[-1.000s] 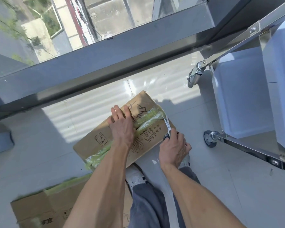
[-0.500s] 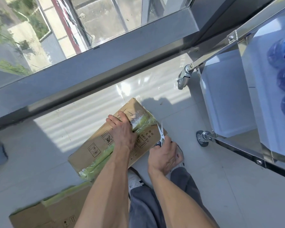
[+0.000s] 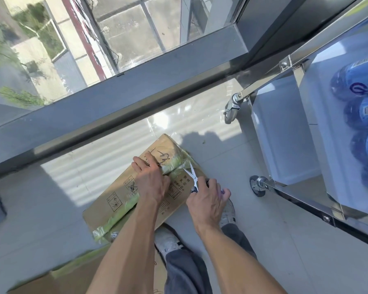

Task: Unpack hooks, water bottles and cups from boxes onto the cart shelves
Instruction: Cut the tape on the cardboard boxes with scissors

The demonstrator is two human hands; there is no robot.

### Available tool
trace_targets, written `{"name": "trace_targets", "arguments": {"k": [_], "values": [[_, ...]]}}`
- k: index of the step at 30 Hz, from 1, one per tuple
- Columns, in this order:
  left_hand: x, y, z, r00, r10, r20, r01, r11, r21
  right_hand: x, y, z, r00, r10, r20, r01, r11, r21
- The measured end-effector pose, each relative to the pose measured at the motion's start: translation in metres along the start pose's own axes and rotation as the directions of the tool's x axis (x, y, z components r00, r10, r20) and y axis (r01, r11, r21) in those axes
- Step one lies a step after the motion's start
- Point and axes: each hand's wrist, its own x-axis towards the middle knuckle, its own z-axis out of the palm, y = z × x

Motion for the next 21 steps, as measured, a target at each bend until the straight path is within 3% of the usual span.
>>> {"name": "trace_targets", "arguments": {"k": [7, 14, 21], "values": [[0.002, -0.005, 0.004, 0.999, -0.019, -0.044, 0.014, 0.994, -0.11, 0.019, -0.008, 0.002, 0.996, -0.083, 0.042, 0.085, 0.995, -0.043], [0.003, -0.017, 0.012, 0.994, 0.005, -0.112, -0.019, 0.993, -0.121, 0.034, -0.012, 0.005, 0.994, -0.106, 0.027, 0.107, 0.993, -0.053], [0.003, -0.022, 0.019, 0.995, 0.031, -0.091, -0.039, 0.995, -0.092, 0.017, -0.012, 0.017, 0.993, -0.12, -0.02, 0.119, 0.991, -0.054]]}}
